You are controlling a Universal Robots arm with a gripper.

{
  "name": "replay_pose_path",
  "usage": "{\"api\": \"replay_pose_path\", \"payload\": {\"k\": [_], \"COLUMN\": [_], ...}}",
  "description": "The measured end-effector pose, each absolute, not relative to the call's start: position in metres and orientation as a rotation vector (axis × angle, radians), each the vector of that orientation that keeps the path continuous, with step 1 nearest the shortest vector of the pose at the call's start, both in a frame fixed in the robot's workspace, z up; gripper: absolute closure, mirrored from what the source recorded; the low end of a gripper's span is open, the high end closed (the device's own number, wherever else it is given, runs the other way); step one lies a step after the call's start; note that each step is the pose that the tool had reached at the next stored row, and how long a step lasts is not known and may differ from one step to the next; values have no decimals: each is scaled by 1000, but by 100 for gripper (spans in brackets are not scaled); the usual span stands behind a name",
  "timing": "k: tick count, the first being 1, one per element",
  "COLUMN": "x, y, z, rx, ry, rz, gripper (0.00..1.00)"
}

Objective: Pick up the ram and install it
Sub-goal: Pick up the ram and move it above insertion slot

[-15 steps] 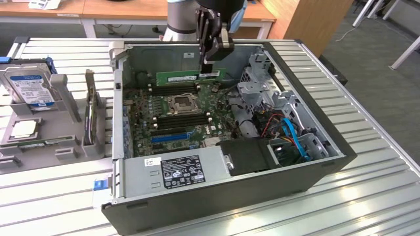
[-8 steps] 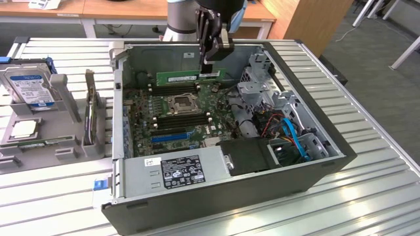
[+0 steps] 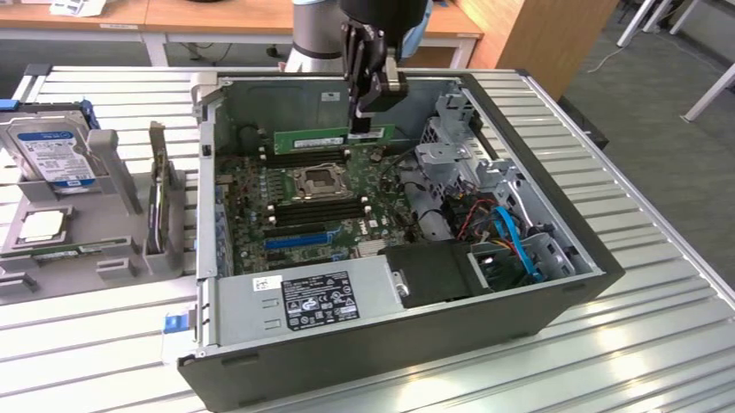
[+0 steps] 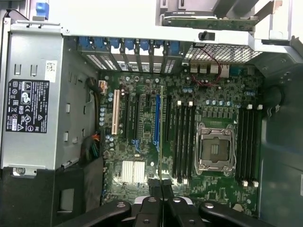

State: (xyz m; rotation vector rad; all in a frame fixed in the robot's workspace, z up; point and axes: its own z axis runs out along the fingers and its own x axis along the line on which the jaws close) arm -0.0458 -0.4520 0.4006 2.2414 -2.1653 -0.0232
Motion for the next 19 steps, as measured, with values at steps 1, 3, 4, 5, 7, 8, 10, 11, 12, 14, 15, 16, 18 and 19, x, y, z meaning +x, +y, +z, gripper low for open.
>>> {"api": "replay_pose_path", "payload": {"k": [1, 3, 4, 5, 7, 8, 10, 11, 12, 14, 15, 16, 18, 19], "x": [-46, -46, -46, -46, -46, -46, -46, -46, -46, -46, -46, -46, -46, -46], "y": [-452, -452, -452, -452, -452, -452, -452, -452, -452, -452, -452, -452, -452, -452], "z": [399, 397, 396, 394, 392, 391, 388, 387, 386, 383, 382, 381, 379, 378], "rx": [2241, 2241, 2241, 2241, 2241, 2241, 2241, 2241, 2241, 2241, 2241, 2241, 2241, 2241], "ry": [-2165, -2165, -2165, -2165, -2165, -2165, -2165, -2165, -2165, -2166, -2166, -2166, -2166, -2166], "rz": [-23, -23, -23, -23, -23, -23, -23, -23, -23, -23, -23, -23, -23, -23], "gripper": [88, 88, 88, 88, 88, 88, 88, 88, 88, 88, 88, 88, 88, 88]}}
